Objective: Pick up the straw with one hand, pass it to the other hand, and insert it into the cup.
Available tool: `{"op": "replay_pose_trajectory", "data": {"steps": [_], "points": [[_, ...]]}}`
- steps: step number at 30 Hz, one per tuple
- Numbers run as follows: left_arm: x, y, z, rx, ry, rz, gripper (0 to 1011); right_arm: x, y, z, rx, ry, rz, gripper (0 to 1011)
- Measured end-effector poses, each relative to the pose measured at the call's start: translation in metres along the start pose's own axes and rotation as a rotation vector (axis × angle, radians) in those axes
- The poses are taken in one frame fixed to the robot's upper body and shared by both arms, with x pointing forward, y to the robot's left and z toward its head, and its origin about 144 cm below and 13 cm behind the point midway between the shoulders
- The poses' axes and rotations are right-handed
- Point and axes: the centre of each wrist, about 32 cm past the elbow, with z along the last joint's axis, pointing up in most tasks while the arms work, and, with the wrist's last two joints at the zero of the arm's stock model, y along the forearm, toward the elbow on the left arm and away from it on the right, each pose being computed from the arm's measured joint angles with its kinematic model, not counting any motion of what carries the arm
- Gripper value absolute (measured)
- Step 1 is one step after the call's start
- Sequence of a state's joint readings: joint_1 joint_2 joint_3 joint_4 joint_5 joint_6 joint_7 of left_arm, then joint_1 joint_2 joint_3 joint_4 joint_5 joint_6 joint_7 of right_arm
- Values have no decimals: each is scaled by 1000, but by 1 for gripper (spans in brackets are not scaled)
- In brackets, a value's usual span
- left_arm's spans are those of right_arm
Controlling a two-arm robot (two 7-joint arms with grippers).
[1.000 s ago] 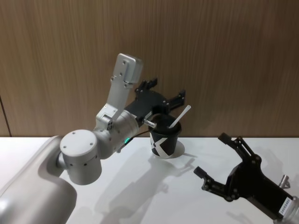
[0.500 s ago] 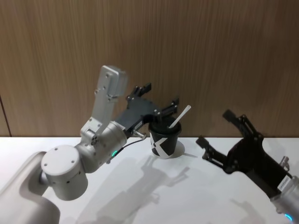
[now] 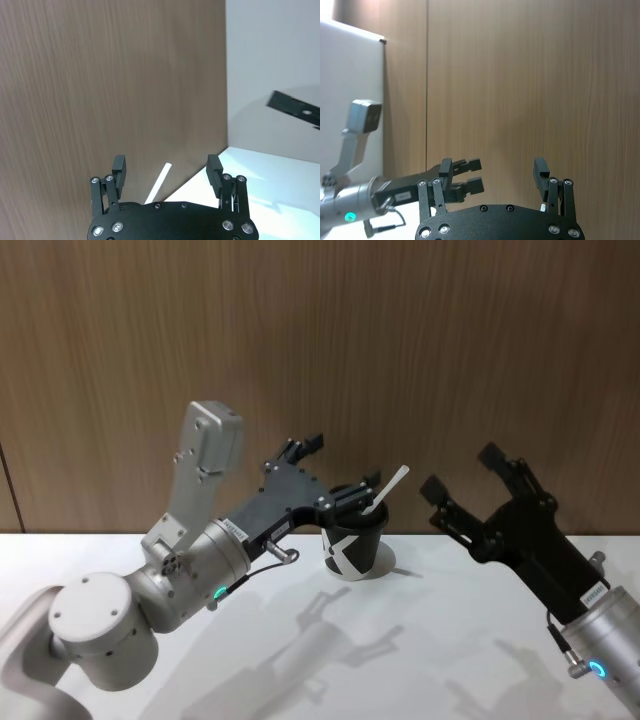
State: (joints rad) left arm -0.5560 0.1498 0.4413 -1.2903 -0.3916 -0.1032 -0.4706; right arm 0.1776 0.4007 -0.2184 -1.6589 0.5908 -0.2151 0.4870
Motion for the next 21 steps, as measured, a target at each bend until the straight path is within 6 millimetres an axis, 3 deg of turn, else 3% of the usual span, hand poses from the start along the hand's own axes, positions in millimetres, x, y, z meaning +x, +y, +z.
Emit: {"op": "replay_pose_trajectory", "data": {"steps": [21], "points": [[3, 18, 2, -36, -4, -62, 1003, -15, 20, -1, -24, 167, -76, 1002]]}}
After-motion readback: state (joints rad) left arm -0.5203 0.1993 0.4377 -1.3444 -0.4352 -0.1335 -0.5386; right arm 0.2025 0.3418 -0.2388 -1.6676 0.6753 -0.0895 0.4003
